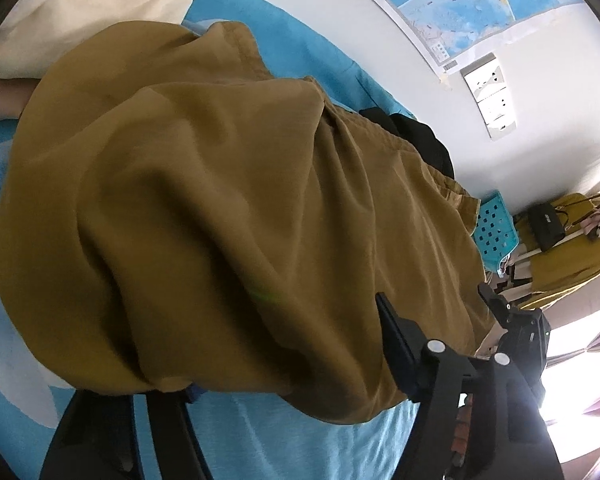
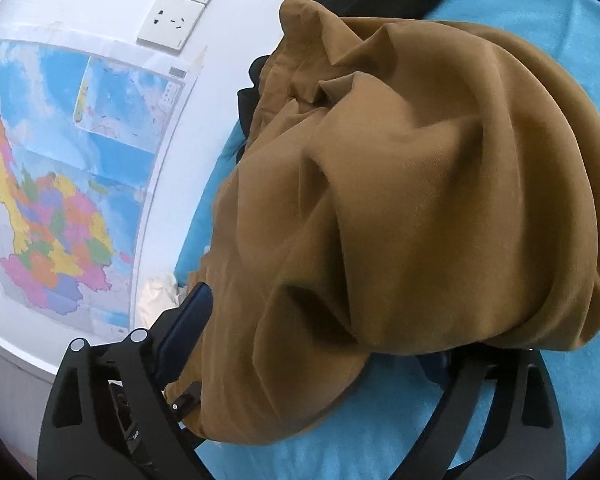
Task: Fold large clothes
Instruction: 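Grasp the folded brown shirt bundle with both grippers from its edge, then lift the brown shirt bundle with both grippers and carry it toward the stack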
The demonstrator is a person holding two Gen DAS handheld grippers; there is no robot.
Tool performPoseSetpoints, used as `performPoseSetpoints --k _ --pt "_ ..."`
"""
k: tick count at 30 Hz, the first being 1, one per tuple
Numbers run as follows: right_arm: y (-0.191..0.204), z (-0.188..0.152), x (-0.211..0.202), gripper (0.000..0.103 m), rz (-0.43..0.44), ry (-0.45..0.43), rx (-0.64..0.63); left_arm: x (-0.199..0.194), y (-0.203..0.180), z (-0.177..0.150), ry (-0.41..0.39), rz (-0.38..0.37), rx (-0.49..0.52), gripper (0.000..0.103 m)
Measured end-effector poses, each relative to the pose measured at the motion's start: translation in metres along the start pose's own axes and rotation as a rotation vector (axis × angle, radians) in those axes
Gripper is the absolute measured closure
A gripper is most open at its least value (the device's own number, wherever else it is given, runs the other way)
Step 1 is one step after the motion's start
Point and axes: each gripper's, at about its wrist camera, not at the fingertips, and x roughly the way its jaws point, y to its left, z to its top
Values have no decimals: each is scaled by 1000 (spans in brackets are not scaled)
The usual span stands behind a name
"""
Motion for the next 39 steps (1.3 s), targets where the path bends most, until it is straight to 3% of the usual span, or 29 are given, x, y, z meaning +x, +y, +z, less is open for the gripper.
performPoseSetpoints --k 1,2,3,5,8,10,14,18,20,23,29,39 --pt "-1 0 0 19 -9 -1 -1 0 -1 0 1 3 3 38" --pt "-5 1 -1 38 -33 -3 -1 1 -1 0 3 6 3 40" --pt "-11 2 0 49 -19 7 3 1 -1 0 3 8 3 41" --pt "-18 4 -1 53 10 22 16 1 -2 1 6 10 8 44" --pt "-18 5 0 53 16 37 13 1 -3 2 6 17 20 49" --pt "-17 7 1 45 37 43 15 2 -3 2 8 19 21 49" --pt "-14 8 3 38 42 53 24 4 6 8 36 -48 -38 39" --pt "-18 9 1 52 40 54 7 5 4 8 41 -31 -20 41" --pt "-18 8 0 56 49 55 -7 5 3 8 44 -18 -6 48" --pt "-8 10 -5 73 104 57 -43 -1 -1 10 43 -22 7 60" --pt "50 17 -29 78 181 15 -221 -32 -29 24 -10 -35 106 73" --pt "170 33 -55 80 340 -74 -438 -132 -87 77 -176 -91 290 76"
